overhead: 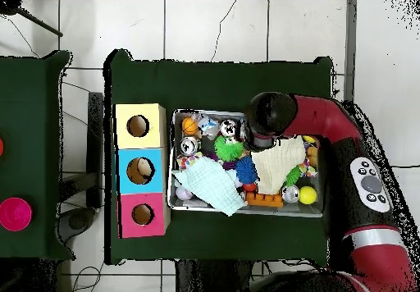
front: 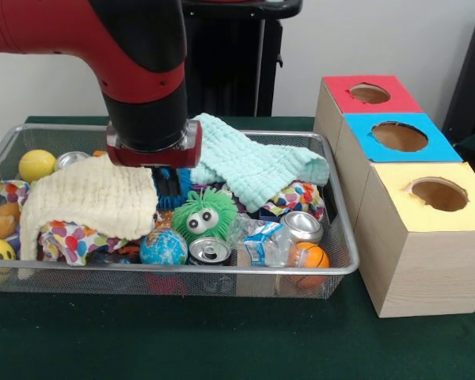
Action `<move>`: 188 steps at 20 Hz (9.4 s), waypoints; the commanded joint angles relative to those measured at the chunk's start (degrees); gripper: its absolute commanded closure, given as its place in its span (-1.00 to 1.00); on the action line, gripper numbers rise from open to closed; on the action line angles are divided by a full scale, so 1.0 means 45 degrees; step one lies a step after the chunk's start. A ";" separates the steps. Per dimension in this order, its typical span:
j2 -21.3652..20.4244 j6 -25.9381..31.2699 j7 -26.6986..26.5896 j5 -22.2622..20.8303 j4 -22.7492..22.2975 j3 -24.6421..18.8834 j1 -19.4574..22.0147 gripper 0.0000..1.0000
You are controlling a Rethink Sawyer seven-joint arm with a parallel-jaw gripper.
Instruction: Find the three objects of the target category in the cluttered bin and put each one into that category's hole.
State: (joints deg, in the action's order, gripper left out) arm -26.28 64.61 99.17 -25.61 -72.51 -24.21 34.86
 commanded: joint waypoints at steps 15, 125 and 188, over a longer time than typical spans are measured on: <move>-0.0465 0.0497 -0.5105 -0.1394 -0.1496 -0.1060 0.2079 1.00; 0.1228 0.1371 -0.6913 -0.2065 0.2572 -0.2225 0.1387 1.00; -0.0289 -0.0343 -0.4868 -0.1923 -0.0993 -0.2201 0.2322 1.00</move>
State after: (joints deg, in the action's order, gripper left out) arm -30.93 66.24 84.53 -33.15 -75.46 -34.25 44.96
